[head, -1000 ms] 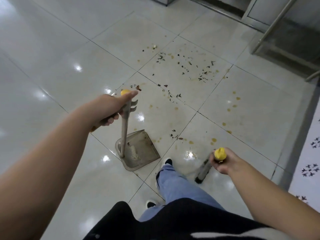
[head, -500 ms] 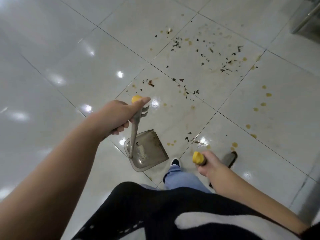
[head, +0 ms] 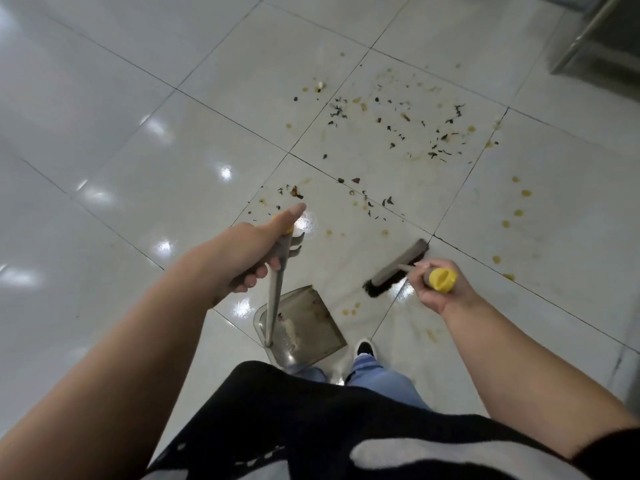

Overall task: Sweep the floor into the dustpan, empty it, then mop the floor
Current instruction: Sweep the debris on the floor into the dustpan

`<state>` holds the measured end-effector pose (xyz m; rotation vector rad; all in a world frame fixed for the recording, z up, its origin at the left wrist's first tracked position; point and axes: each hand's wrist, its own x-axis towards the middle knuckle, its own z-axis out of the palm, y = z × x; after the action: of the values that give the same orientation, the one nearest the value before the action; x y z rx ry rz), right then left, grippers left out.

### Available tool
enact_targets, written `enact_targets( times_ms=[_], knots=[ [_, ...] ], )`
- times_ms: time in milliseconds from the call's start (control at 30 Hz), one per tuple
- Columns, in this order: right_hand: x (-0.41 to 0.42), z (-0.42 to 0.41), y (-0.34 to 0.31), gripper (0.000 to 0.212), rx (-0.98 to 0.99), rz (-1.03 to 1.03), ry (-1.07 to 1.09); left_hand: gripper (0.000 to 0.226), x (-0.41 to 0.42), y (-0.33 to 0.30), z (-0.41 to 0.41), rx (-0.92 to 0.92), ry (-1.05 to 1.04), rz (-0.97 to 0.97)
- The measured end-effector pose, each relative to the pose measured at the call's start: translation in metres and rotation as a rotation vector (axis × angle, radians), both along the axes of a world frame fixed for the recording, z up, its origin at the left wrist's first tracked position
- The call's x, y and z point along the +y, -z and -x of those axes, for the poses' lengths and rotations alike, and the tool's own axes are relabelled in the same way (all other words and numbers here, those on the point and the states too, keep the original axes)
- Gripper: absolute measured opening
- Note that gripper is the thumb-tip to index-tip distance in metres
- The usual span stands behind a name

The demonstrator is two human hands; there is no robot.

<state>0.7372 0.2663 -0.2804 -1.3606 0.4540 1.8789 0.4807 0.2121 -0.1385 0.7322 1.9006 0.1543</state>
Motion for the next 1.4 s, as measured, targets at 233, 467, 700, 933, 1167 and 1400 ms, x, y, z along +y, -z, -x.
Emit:
enact_targets(
  times_ms=[233,467,700,933,1167,1400],
  knots=[
    [-0.027,0.001,-0.011,0.025,-0.022,-0.01,-0.163,0.075,-0.008,-0.008,0.056,-0.064,0.07,0.018],
    [-0.065,0.04,-0.018,0.027,-0.152,0.033,-0.234,0.074,-0.008,-0.009,0.096,-0.018,0.081,-0.056],
    [-0.065,0.052,-0.002,0.024,-0.13,0.042,-0.081,0.076,0.029,-0.009,0.111,-0.005,0.073,-0.098],
    [0.014,0.046,0.018,0.029,-0.051,0.025,-0.135,0.077,0.107,-0.001,0.118,0.082,0.011,-0.089],
    [0.145,0.054,0.025,0.031,-0.03,-0.003,-0.155,0.073,0.191,-0.004,0.125,0.081,-0.006,-0.03],
    [0.22,0.082,0.001,0.026,-0.044,0.039,-0.355,0.077,0.226,-0.003,0.137,0.091,-0.083,-0.014]
  ],
)
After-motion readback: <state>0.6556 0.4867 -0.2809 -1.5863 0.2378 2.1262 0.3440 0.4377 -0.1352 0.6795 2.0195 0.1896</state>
